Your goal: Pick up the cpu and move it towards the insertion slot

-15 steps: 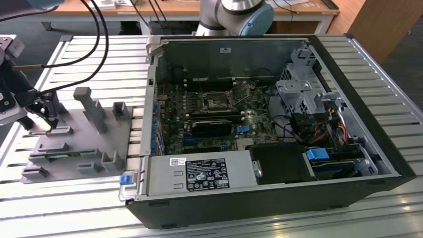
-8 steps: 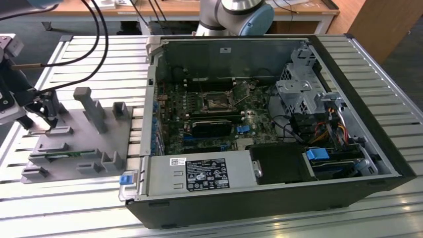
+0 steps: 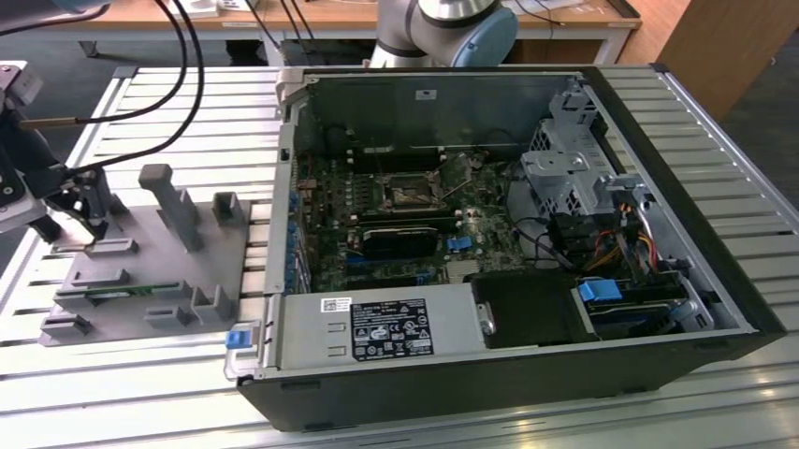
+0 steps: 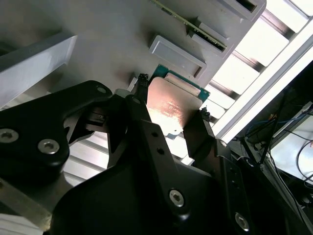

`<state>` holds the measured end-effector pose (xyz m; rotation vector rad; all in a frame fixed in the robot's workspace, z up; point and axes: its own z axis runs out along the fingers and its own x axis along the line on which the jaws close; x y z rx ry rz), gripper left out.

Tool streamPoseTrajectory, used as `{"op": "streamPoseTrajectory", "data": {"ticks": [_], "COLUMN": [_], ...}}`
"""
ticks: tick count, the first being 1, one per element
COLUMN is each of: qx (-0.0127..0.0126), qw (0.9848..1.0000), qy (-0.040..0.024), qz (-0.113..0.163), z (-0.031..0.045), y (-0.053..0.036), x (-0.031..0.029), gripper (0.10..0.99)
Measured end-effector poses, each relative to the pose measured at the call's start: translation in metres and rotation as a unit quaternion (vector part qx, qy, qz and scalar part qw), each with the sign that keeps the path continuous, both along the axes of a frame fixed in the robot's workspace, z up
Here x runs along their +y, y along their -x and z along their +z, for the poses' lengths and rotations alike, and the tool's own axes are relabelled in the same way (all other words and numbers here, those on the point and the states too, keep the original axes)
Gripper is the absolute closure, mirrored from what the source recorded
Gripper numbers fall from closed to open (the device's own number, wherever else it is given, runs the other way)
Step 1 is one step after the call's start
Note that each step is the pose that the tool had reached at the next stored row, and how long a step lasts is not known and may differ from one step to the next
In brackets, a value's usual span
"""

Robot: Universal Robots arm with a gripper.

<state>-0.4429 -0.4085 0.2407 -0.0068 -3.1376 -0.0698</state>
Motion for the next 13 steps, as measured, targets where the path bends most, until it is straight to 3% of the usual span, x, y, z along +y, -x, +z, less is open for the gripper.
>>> {"op": "streamPoseTrajectory", "data": {"ticks": [13], "qx": [0.0], "qw": [1.0], "qy": [0.0], "qz": [0.0], "z": [0.0046], "y": [0.0], "x": [0.0], "gripper": [0.545]}}
